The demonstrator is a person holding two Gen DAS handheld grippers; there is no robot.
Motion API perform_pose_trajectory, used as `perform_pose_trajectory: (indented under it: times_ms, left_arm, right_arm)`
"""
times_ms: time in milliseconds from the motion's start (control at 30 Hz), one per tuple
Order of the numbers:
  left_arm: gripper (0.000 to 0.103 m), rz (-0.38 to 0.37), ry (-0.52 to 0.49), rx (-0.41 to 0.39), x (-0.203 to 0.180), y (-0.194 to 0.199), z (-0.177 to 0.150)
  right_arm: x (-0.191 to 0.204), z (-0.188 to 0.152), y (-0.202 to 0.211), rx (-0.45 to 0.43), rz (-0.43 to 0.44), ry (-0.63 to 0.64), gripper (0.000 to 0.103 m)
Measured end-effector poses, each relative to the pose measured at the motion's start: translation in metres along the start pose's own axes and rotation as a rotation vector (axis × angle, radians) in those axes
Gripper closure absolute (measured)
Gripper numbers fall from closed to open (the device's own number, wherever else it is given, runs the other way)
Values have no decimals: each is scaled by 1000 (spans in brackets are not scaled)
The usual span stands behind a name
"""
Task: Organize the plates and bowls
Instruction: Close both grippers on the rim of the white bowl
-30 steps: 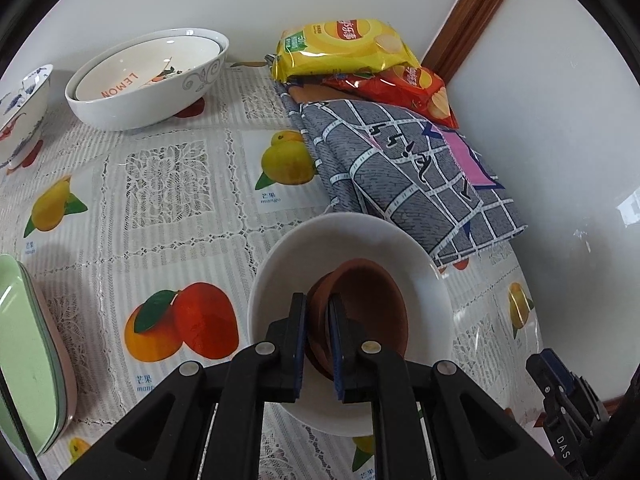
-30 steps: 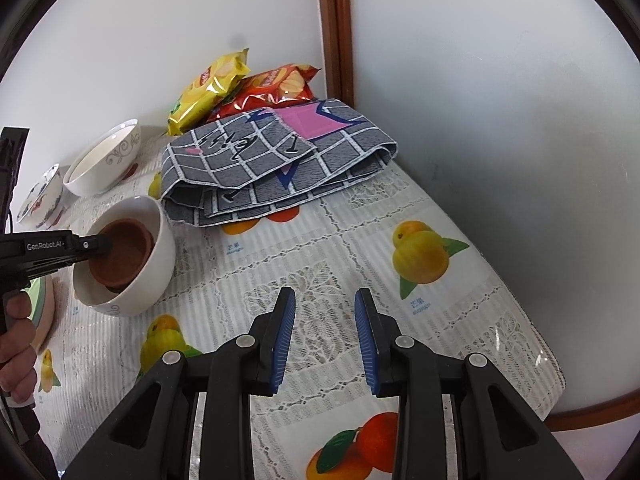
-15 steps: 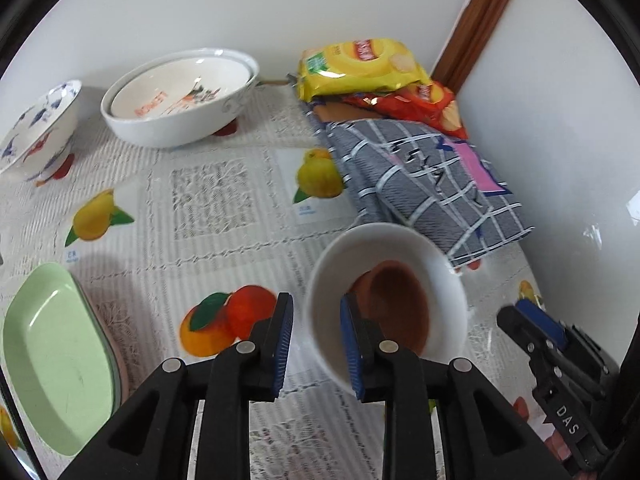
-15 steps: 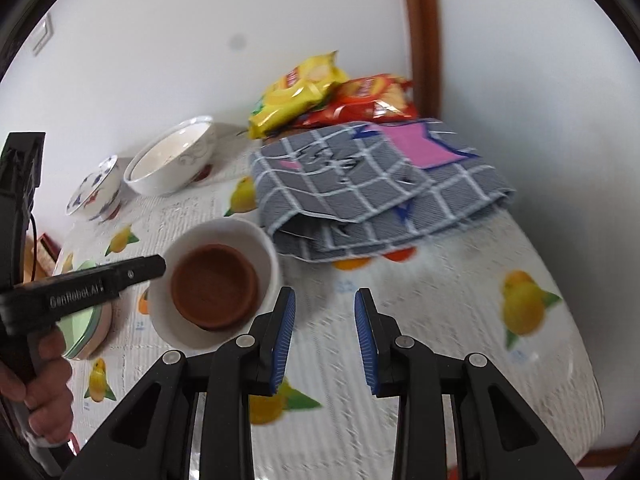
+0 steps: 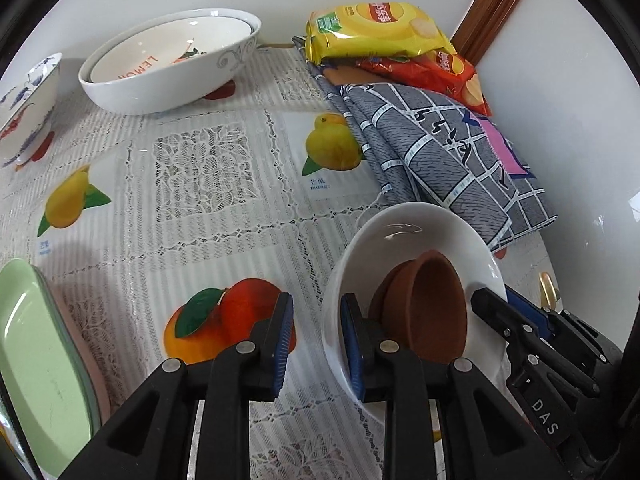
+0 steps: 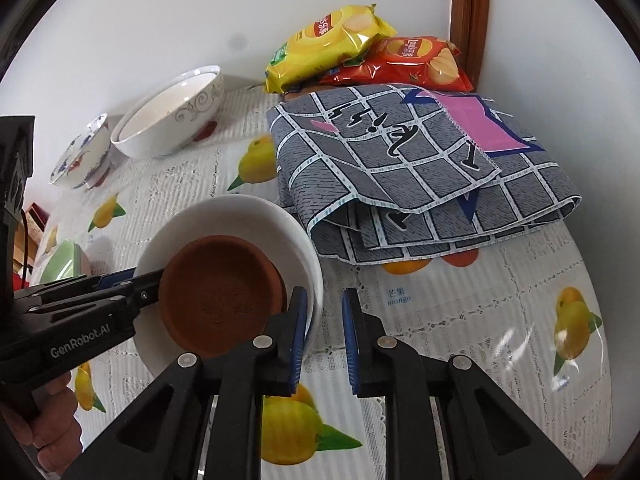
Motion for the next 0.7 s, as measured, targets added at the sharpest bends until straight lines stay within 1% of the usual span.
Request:
perform_pose_trajectory:
  times_ms: [267,400,533,600,667,700]
  left_arm:
    - [79,26,-22,30,-1,-11,2]
    - [79,20,-29,36,-1,-13,1]
    - [79,17,-31,29,-2,-14,1]
    - [82,10,-30,26,-3,-15,1]
    - [82,8,-28,24,-3,-16,0]
    - [82,4,-24,24,-3,-16,0]
  right_arm:
    - [1,3,-10,34,-40,6,86]
    - [0,2,-16,51,-44,2,86]
    - [0,3,-17,48,-48,-1,85]
    - [1,3,-18,44,-47,8,85]
    - [1,3,-17,39,-54,10,80]
    - [0,4,-18,34,-54,14,80]
Point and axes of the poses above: each gripper's, at about its wrist camera, not at the fingertips, and y roughly against the way its jaws point, x to its left, z to its top, the point moved 8 cm from there along -y, roughly the way its jaws point, and after that the axes turned 12 degrees about x, right-handed, at the moved point
